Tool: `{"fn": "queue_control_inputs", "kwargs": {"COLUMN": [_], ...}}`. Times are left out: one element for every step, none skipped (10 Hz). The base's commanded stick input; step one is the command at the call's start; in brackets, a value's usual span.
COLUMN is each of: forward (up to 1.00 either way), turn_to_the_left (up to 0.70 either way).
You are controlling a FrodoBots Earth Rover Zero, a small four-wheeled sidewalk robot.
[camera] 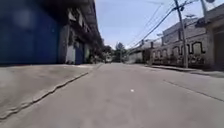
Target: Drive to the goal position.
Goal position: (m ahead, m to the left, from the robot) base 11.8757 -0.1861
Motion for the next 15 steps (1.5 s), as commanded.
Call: {"fn": "queue_control_inputs", "kwargs": {"forward": [1.0, 1.0, 1.0, 1.0, 1.0, 1.0, 1.0, 1.0, 1.0, 1.0, 1.0, 1.0, 1.0, 1.0, 1.0], "turn_to_the_left": [0.0, 0.0, 0.0, 0.0, 0.0, 0.0, 0.0, 0.0, 0.0, 0.0, 0.0, 0.0, 0.0, 0.0, 0.0]}}
